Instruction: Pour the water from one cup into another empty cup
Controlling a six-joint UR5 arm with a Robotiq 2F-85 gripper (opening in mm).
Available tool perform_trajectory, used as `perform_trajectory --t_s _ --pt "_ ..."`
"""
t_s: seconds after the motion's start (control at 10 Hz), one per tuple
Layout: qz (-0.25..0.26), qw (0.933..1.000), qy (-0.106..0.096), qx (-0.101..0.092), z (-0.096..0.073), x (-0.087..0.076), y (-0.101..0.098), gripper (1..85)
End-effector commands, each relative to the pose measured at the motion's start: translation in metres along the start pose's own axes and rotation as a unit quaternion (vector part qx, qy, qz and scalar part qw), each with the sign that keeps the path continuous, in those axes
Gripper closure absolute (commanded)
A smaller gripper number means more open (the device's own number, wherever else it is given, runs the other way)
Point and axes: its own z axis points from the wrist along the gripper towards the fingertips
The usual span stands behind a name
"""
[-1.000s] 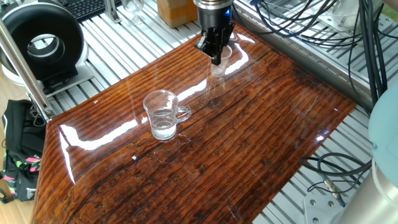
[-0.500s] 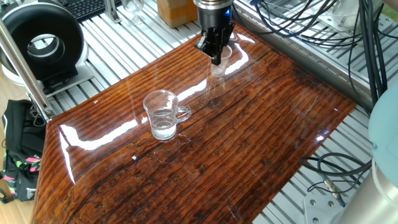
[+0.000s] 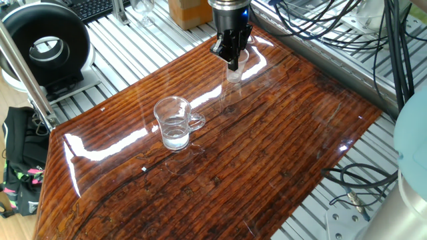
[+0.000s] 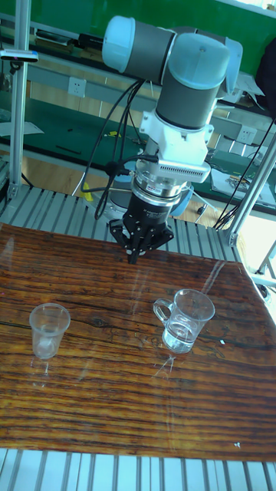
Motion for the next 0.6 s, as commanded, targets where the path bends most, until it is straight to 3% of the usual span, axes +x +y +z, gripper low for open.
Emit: perform_trajectory --t_s 0.0,0.2,0.3,0.4,0.5 --pt "0.002 1.0000 -0.003 -0.006 -0.001 -0.001 0.003 83.7" --pt "0.003 0.9997 0.017 -0.015 -0.001 0.009 0.007 83.7" --pt "0.005 0.9993 0.037 0.001 -0.002 0.019 -0.001 83.7" --pt "-0.004 0.9982 0.059 0.004 -0.003 0.031 -0.003 83.7" --pt "-0.015 0.9975 0.067 -0.015 -0.004 0.035 0.007 84.0"
